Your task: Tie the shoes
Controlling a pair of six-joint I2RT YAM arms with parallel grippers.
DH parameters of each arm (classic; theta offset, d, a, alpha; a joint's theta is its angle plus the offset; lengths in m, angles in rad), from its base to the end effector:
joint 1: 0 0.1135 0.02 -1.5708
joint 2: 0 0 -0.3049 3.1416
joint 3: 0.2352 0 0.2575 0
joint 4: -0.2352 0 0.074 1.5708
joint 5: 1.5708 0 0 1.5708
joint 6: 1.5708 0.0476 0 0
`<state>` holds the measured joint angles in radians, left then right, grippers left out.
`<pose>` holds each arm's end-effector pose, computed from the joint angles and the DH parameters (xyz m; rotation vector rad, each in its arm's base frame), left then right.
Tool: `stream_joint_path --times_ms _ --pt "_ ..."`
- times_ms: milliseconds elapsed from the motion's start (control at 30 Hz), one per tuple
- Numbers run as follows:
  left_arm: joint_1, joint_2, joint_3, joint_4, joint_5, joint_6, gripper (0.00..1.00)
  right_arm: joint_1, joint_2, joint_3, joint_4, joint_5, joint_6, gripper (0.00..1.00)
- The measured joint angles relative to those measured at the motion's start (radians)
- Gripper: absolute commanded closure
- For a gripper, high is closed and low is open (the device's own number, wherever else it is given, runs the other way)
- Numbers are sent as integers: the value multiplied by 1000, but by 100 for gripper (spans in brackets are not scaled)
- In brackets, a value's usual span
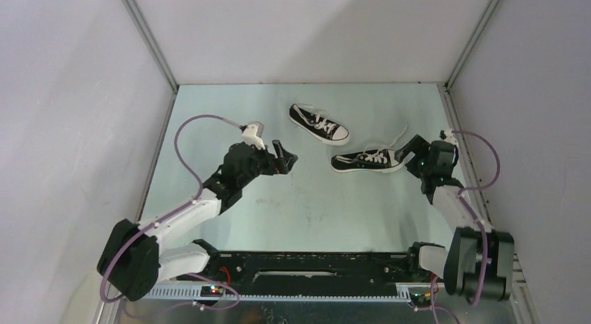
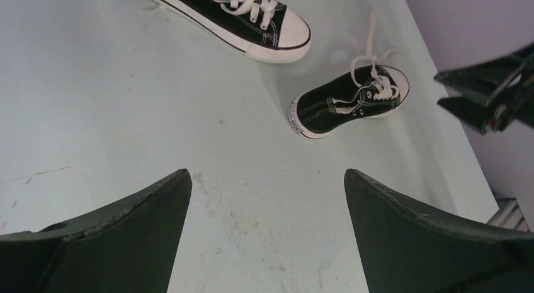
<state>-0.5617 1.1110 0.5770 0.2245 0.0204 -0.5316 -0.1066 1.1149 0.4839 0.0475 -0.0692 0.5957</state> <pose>0.2082 -0.1322 0.2739 0.0440 1.9532 -0.7585 0.2238 -0.0206 0.2210 0.7098 2.0553 0.3562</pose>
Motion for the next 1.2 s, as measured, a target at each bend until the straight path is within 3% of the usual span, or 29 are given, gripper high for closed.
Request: stream_joint_path --times_ms 367,633,700,800,933,1100,1200 --pt "-12 125 -6 43 40 65 2 -65 462 301 20 -150 0 20" --pt "-12 99 -47 119 51 96 1 -53 605 374 16 -229 -5 50" --pt "-12 92 -52 127 50 97 1 -31 600 374 2 -241 -7 51" --pt "-12 78 -53 125 43 97 1 77 557 343 -33 -232 -17 52" --pt "-12 59 -61 131 43 95 1 332 322 169 -65 -171 -3 51" --pt "-8 76 -66 109 43 91 2 669 -47 -3 -150 -75 74 35" --pt "-7 93 -62 88 35 87 2 743 -171 -11 -191 -6 92 30"
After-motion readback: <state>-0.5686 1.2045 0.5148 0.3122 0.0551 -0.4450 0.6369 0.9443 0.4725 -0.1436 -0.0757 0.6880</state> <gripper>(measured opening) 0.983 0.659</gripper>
